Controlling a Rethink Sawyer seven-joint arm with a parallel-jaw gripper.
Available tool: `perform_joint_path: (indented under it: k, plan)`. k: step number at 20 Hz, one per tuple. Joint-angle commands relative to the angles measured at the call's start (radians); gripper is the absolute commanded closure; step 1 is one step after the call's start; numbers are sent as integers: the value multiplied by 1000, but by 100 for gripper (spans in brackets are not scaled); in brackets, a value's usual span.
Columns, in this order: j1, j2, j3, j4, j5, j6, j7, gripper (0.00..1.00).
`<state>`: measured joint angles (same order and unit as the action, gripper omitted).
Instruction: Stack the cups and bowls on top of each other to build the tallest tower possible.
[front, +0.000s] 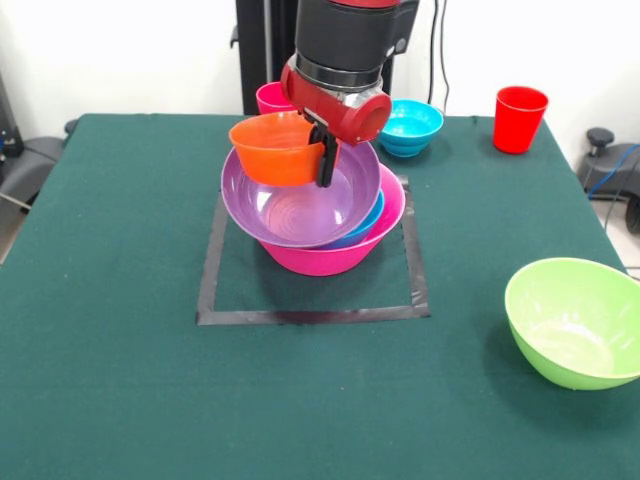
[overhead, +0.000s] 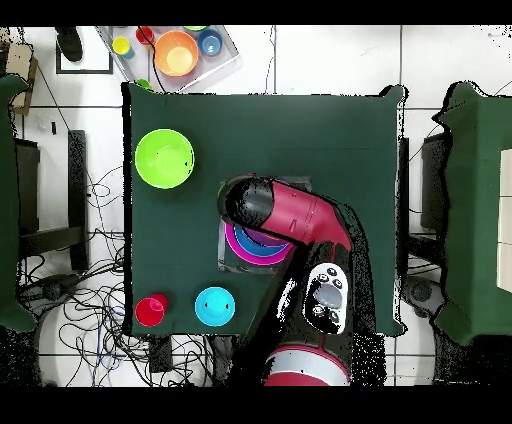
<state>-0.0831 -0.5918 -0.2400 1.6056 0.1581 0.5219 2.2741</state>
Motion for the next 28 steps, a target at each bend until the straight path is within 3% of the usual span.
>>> perform_joint_path:
  k: [1, 5, 6, 9, 15, 22, 25, 28]
  plan:
    - [13, 15, 83, 41, 16, 32, 110, 100]
    - [23, 11, 70, 24, 8, 71, 105, 100]
    - [36, 17, 52, 10, -2, 79, 112, 0]
    - [72, 38, 11, -20, 12, 122, 176, 0]
    - [58, 44, 40, -15, 40, 119, 163, 0]
    - [65, 39, 27, -55, 51, 190, 163, 0]
    - [75, 4, 8, -92, 53, 289, 175, 0]
    - [90, -38, -17, -187, 42, 450, 190, 0]
